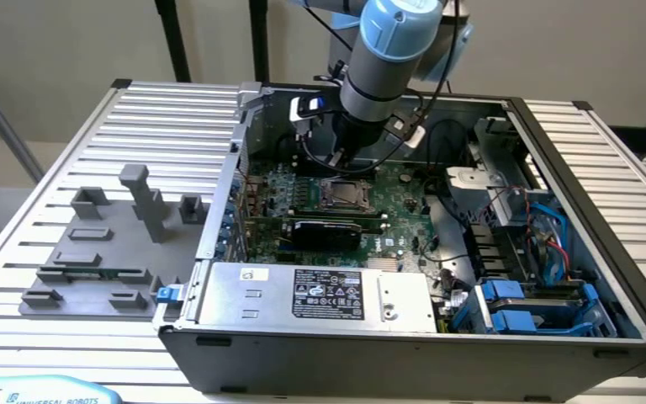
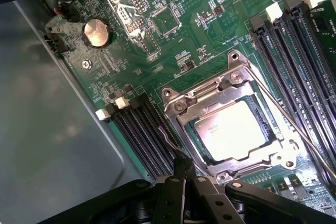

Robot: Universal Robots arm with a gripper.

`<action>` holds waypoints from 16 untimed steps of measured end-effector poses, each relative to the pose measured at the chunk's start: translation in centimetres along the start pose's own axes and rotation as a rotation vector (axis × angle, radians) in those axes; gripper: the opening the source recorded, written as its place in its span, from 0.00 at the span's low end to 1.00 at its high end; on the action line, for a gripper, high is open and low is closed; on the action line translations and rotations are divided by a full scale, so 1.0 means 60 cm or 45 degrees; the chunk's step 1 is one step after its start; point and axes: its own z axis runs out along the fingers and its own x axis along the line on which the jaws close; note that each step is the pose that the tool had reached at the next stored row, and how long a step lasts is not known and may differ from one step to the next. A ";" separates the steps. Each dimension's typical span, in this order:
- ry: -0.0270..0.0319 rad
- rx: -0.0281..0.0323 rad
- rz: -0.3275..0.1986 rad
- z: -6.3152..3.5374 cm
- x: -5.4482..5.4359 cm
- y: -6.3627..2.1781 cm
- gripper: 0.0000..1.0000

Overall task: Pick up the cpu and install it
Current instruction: 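Install the first cpu locking lever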

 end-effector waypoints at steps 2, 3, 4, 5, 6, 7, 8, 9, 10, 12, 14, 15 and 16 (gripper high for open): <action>-0.0003 0.0008 0.000 0.001 0.001 -0.001 0.11; -0.0005 0.0012 0.001 0.001 0.002 -0.001 0.11; -0.0008 0.0015 0.001 0.001 0.002 -0.001 0.11; -0.0011 0.0018 0.001 0.001 0.002 -0.001 0.11; -0.0015 0.0023 0.001 0.001 0.002 -0.002 0.11; -0.0019 0.0030 0.001 0.001 0.002 -0.002 0.11; -0.0025 0.0039 0.001 0.001 0.002 -0.002 0.11; -0.0032 0.0049 0.001 0.001 0.002 -0.002 0.11; -0.0038 0.0058 0.001 0.001 0.003 -0.002 0.11; -0.0041 0.0065 0.000 0.001 0.003 -0.001 0.11; -0.0042 0.0065 -0.001 0.001 0.004 0.001 0.11; -0.0042 0.0066 -0.001 0.002 0.004 0.002 0.11; -0.0042 0.0067 -0.001 0.002 0.005 0.003 0.11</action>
